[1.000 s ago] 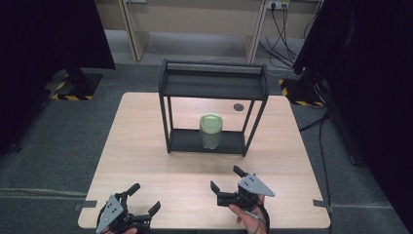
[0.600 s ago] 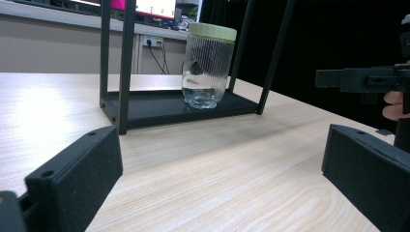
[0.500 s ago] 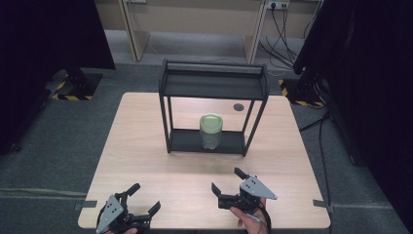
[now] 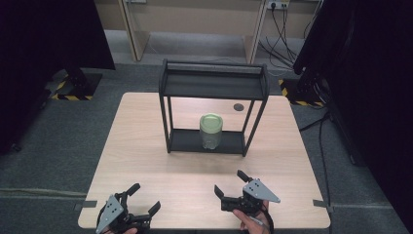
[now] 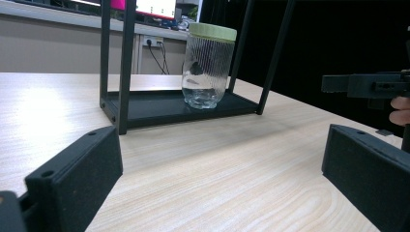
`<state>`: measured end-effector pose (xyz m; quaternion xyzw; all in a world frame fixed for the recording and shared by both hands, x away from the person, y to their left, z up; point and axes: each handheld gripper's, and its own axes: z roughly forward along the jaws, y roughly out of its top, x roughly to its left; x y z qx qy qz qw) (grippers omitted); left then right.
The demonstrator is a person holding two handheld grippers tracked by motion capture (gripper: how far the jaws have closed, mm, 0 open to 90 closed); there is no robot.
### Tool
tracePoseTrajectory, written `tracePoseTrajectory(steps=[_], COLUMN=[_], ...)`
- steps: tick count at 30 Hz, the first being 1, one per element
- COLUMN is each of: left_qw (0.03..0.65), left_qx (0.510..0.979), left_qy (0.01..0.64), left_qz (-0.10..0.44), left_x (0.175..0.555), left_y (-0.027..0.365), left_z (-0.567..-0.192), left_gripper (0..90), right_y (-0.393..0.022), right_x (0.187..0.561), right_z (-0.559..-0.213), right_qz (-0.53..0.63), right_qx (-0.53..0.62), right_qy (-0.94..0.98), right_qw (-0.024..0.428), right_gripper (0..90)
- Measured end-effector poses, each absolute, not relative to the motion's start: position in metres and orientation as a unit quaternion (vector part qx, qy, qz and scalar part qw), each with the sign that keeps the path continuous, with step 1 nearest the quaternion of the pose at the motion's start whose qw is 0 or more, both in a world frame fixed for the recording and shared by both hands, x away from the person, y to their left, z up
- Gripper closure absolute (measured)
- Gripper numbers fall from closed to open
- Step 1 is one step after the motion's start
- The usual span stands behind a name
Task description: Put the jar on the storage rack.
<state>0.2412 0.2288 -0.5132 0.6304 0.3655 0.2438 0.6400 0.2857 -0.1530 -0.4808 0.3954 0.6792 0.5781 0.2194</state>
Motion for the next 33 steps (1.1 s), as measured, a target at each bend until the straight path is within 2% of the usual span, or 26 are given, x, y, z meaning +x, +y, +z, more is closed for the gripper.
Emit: tracePoseTrajectory(steps=[33], left_qw=[0.64], left_qx=[0.63], left_qy=[0.366], left_qz=[0.244], left_x=[0.241], left_y=[0.229], left_z=[-0.513], left_gripper=[0.1], right_y=[-0.167], right_x=[0.272], right_z=[-0.486], right_qz=[0.579], right_qx=[0.405], right_qy=[0.673], right_qw=[0.219], right_gripper=[1.8])
